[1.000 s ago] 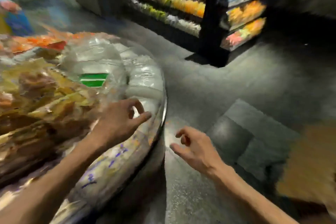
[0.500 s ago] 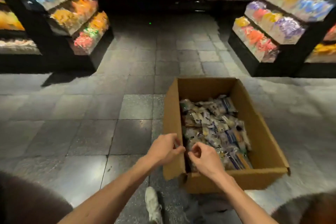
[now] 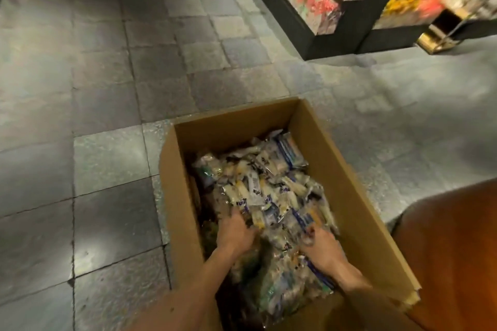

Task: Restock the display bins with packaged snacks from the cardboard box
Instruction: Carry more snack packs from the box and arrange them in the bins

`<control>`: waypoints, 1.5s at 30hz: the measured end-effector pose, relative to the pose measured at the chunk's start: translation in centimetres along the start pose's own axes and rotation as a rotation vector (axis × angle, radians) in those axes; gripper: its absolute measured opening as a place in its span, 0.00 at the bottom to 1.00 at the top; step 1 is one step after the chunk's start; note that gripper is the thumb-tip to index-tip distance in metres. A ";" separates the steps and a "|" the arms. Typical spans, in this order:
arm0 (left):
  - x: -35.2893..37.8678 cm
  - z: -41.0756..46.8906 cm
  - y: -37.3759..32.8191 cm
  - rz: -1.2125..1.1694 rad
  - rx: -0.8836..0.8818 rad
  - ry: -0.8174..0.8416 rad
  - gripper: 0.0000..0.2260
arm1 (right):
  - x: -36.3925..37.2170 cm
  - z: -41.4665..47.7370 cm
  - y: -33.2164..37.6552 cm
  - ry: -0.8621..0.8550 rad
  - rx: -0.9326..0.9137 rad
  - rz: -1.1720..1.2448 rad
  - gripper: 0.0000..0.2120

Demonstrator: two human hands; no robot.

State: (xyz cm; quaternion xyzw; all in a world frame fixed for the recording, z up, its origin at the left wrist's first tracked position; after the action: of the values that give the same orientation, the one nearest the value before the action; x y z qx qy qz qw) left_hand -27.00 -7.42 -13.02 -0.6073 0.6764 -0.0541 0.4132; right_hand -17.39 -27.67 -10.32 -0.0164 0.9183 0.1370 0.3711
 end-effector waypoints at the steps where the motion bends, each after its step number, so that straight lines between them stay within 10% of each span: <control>1: 0.1 1.5 -0.5 -0.005 -0.025 -0.011 0.34 | -0.6 1.3 -0.3 -0.015 0.014 0.004 0.27; 18: 3.7 15.6 -3.6 0.273 -0.237 -0.253 0.56 | -4.4 19.4 1.8 -0.104 0.020 -0.231 0.56; 29: 1.7 15.3 -1.4 0.073 -0.288 -0.214 0.36 | -3.4 20.1 1.9 0.058 0.049 0.084 0.23; 45: 0.0 13.2 2.9 -0.328 -0.375 -0.090 0.36 | 0.6 19.5 5.0 0.185 0.194 0.391 0.64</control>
State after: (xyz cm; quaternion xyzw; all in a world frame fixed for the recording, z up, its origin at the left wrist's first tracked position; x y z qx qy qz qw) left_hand -21.00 -1.00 -23.25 -0.7769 0.5478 0.0332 0.3087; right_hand -5.28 -17.67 -22.92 0.1849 0.9430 0.1151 0.2518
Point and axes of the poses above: each hand's wrist, its own z-axis towards the middle knuckle, its own x-axis out of the palm, y = z × x, the point moved 7 cm from there along z, towards the middle knuckle
